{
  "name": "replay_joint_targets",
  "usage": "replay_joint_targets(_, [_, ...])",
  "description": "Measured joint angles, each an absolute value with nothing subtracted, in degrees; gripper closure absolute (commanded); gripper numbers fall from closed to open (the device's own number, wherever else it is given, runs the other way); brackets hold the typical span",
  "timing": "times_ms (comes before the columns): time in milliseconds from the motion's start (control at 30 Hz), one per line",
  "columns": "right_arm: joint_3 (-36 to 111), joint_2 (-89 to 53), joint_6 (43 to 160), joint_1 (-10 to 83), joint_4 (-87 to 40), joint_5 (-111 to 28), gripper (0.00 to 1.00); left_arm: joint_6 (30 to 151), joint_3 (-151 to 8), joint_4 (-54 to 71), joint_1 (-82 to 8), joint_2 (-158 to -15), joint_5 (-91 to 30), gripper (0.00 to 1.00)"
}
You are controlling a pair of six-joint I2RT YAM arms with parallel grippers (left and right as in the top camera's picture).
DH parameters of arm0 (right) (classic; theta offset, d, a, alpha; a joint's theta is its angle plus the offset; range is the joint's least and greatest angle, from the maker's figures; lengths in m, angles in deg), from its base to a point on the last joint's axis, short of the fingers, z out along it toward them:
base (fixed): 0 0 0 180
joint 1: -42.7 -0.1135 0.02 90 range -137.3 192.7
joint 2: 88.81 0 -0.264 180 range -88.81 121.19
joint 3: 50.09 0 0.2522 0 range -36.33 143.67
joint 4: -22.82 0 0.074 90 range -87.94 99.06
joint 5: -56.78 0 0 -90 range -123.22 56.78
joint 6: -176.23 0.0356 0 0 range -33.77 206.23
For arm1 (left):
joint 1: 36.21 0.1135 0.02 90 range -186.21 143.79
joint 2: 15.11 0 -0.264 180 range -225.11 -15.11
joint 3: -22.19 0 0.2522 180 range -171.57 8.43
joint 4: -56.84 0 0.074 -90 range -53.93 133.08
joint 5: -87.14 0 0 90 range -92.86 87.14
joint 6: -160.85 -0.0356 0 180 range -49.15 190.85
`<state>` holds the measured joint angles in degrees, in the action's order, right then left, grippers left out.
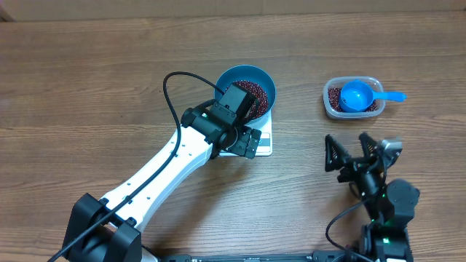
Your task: Scoop item into bowl and weigh 150g on scale
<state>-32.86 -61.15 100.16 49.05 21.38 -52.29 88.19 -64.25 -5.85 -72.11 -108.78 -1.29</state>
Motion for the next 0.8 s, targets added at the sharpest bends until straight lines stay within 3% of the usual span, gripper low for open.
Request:
replay_joint_targets(267, [-35.29, -74.24, 97.80, 48.98, 5.77, -52.49, 0.00, 88.21, -64.25, -5.85, -72.11, -108.78, -1.29, 0.01])
replay_joint_targets(800, [-35.29, -88.03, 86.85, 48.92, 5.47, -53.41, 0.00, 88.21, -64.25, -5.85, -72.11, -108.78, -1.29, 0.00])
